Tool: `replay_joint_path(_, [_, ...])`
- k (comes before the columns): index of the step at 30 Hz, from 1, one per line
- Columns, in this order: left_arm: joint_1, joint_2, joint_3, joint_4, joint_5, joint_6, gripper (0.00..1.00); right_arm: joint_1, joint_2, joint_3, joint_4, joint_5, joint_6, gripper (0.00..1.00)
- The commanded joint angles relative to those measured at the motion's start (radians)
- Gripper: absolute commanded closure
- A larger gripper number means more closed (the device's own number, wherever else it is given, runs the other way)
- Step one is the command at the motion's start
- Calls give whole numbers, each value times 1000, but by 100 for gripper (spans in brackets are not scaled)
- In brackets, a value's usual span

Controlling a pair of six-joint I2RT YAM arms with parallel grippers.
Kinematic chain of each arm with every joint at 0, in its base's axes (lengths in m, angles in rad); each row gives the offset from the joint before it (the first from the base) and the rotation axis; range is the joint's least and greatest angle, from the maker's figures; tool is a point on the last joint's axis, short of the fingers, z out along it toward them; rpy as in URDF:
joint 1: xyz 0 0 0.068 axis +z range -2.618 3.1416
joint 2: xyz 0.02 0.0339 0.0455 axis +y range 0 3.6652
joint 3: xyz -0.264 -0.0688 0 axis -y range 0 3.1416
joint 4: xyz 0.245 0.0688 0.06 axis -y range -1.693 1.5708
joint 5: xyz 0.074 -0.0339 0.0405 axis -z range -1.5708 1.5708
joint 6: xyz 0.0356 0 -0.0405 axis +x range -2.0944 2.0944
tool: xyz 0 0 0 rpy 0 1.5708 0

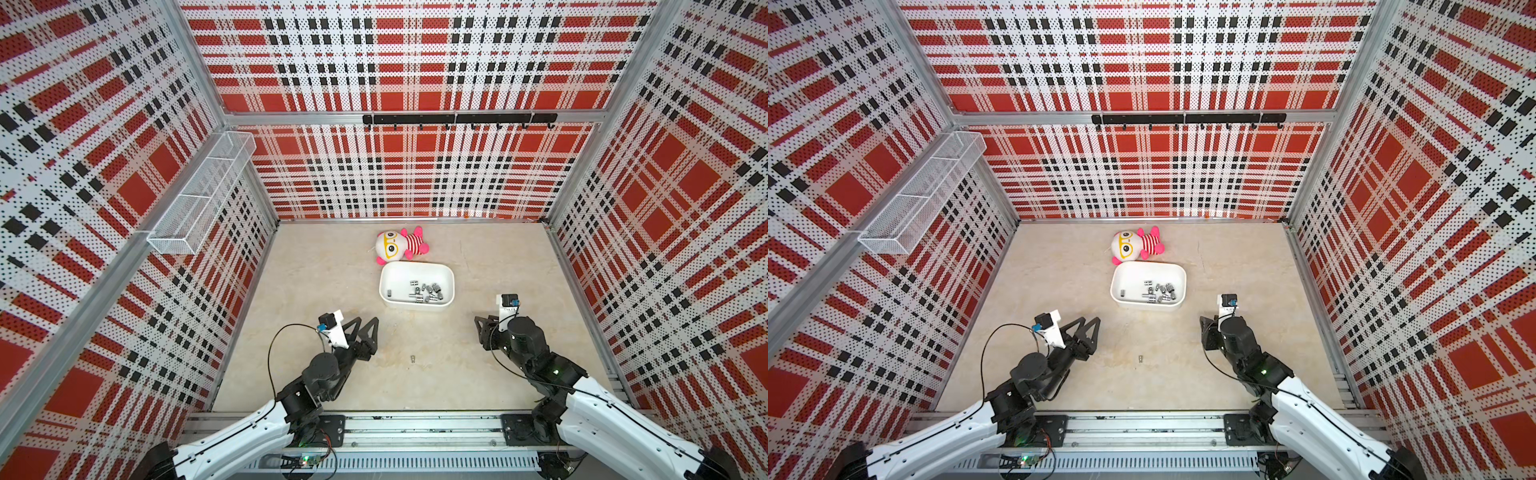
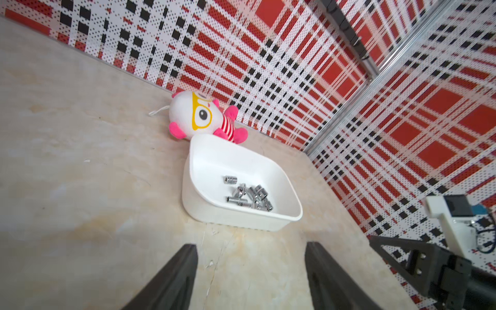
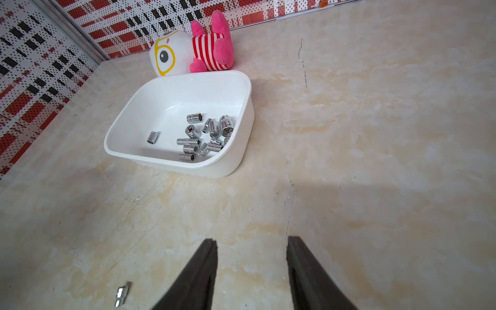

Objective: Put the socket on the desktop into the storage box
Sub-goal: Pick up the socket head from the center of the board.

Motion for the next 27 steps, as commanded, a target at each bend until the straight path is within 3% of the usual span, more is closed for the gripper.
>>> replay_joint_path(1, [7,-11,-4,44,-14,26,31,0,-49,5,-29,-15,8,52])
replay_joint_path(7, [7,18,-6,59,-23,26,31,0,-103,44,-80,-100,12,48])
replay_joint_path(10, [7,36,5,59,-32,41,31,11,-55,90,-119,-146,30,46])
replay_joint_path(13, [7,32,8,45,-53,35,32,93,32,128,-112,-121,82,46])
replay_joint_path(20, [17,-34,-26,1,-200,2,32,453,407,273,-85,173,145,45])
replay_joint_path(27, [35,-36,-34,1,-187,-24,34,556,771,419,-29,199,198,47])
